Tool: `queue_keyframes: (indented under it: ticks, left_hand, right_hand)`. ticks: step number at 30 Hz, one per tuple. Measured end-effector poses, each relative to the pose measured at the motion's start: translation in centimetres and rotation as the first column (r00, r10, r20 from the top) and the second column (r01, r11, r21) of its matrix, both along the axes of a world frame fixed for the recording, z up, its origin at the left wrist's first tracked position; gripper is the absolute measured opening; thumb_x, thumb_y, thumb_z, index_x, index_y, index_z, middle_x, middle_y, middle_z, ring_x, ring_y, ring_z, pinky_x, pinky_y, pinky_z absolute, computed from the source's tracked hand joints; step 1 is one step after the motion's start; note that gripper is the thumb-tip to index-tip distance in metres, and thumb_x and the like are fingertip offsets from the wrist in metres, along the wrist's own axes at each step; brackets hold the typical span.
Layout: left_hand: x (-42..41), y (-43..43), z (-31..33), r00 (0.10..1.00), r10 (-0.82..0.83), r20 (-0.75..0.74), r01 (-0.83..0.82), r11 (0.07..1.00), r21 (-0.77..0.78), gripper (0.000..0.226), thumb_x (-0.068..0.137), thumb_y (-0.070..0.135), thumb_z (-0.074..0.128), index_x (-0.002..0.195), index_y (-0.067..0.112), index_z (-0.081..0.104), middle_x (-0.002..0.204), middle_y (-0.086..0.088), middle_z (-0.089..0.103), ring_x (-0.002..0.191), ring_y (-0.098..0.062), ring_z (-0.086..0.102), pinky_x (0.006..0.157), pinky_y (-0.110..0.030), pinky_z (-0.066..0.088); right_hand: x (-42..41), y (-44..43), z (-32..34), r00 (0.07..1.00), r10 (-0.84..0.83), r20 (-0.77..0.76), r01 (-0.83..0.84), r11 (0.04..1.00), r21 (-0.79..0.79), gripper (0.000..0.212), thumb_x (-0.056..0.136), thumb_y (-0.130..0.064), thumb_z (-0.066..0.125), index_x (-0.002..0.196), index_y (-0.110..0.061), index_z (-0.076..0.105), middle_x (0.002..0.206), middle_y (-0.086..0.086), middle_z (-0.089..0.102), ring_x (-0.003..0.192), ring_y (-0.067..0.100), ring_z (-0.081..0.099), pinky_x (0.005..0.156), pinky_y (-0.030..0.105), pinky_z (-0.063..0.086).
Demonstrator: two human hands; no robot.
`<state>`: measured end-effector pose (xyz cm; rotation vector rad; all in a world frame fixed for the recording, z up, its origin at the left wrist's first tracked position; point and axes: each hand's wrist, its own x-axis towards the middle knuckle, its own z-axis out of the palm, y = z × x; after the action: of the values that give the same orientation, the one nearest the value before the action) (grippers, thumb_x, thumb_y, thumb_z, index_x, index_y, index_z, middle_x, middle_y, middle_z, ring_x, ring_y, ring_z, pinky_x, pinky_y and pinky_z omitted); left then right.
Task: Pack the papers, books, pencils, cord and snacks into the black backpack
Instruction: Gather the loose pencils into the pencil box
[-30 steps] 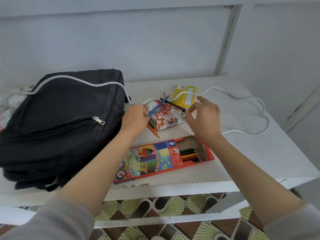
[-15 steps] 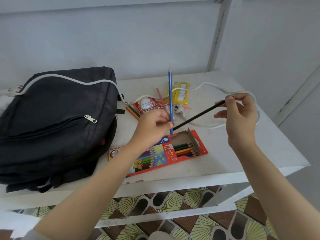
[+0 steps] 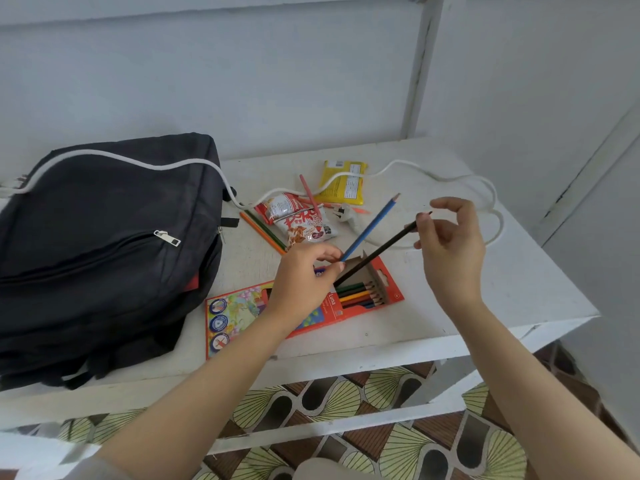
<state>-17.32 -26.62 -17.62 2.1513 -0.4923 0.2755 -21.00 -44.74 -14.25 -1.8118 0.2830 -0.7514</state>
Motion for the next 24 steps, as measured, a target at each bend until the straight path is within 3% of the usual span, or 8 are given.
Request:
queue_keyframes:
  ticks: [4,7,9,10,13,16,19,24]
  left_hand:
    - [0.0,-0.2,-0.2,1.0,0.005,0.018,-0.005,1.0,-0.015,0.016,0.079,0.007,0.071,0.095,0.011,0.071,0.083,0.015,0.061,0.079,0.012,0.057,0.075,-0.001,0.041]
    - [0.1,-0.2,-0.3,1.0,0.001,0.015,0.0,1.0,-0.007,0.017,0.08,0.008,0.07,0.097,0.012,0.071,0.083,0.014,0.062,0.081,0.011,0.057,0.072,0.0,0.039]
    - [0.2,-0.2,-0.5,1.0,0.003,0.021,-0.004,1.0,0.011,0.018,0.08,0.01,0.07,0.098,0.014,0.07,0.086,0.012,0.063,0.082,0.007,0.057,0.072,0.0,0.039]
    - [0.2,-0.2,-0.5,1.0,0.004,0.022,-0.004,1.0,0.009,0.019,0.081,0.01,0.07,0.099,0.014,0.07,0.087,0.011,0.064,0.082,0.004,0.058,0.072,-0.001,0.04]
    - [0.2,-0.2,-0.6,0.999,-0.008,0.032,0.008,1.0,-0.008,0.019,0.081,0.01,0.07,0.1,0.014,0.072,0.089,0.006,0.069,0.084,-0.002,0.061,0.073,-0.007,0.045]
    - [0.2,-0.2,-0.9,0.999,-0.022,0.04,0.02,0.999,0.029,0.018,0.081,0.013,0.071,0.098,0.017,0.074,0.087,0.006,0.07,0.086,-0.005,0.06,0.076,-0.019,0.051]
    - [0.1,-0.2,-1.1,0.998,-0.013,0.062,0.008,0.997,0.08,0.018,0.08,0.016,0.071,0.098,0.021,0.074,0.086,0.009,0.07,0.088,-0.01,0.058,0.079,-0.029,0.05]
    - [-0.1,0.2,-1.0,0.99,-0.006,0.144,-0.025,0.977,0.21,0.019,0.081,0.016,0.068,0.098,0.023,0.074,0.081,0.005,0.07,0.084,-0.013,0.05,0.073,-0.025,0.04]
  right_hand:
    - [-0.4,0.4,-0.6,1.0,0.003,-0.022,-0.004,1.0,-0.011,0.024,0.09,-0.024,0.06,0.111,-0.021,0.048,0.089,-0.004,0.069,0.075,0.011,0.064,0.064,0.017,0.045]
    - [-1.1,0.6,-1.2,0.979,0.154,-0.136,-0.173,0.975,-0.141,0.08,0.073,-0.04,0.077,0.137,-0.024,0.032,0.127,-0.004,0.056,0.11,0.008,0.055,0.09,0.013,0.038]
    - [-1.3,0.7,-1.9,0.944,0.211,-0.253,-0.285,0.908,-0.307,0.119,0.06,-0.05,0.083,0.148,-0.024,0.008,0.151,0.0,0.029,0.135,0.016,0.032,0.109,0.031,0.027]
    - [-1.4,0.6,-2.2,0.937,0.197,-0.287,-0.299,0.879,-0.371,0.125,0.059,-0.047,0.084,0.15,-0.022,0.001,0.155,0.001,0.019,0.14,0.019,0.023,0.112,0.039,0.023]
    - [-1.4,0.0,-2.8,0.956,0.095,-0.279,-0.213,0.876,-0.432,0.11,0.069,-0.027,0.079,0.15,-0.018,0.005,0.156,0.002,0.015,0.143,0.021,0.013,0.115,0.048,0.018]
    - [-1.6,-0.3,-3.7,0.957,-0.007,-0.289,-0.136,0.87,-0.473,0.096,0.074,-0.022,0.072,0.15,-0.017,0.013,0.156,0.006,0.017,0.145,0.022,0.006,0.118,0.044,0.01]
    - [-2.2,-0.1,-4.5,0.936,-0.078,-0.343,-0.089,0.891,-0.446,0.088,0.08,-0.025,0.069,0.149,-0.02,0.015,0.157,0.011,0.012,0.145,0.027,0.003,0.117,0.042,0.008]
    - [-2.6,0.2,-4.8,0.897,-0.177,-0.405,-0.058,0.861,-0.506,0.078,0.084,-0.036,0.065,0.148,-0.019,0.024,0.157,0.015,0.006,0.144,0.033,0.001,0.116,0.046,0.006]
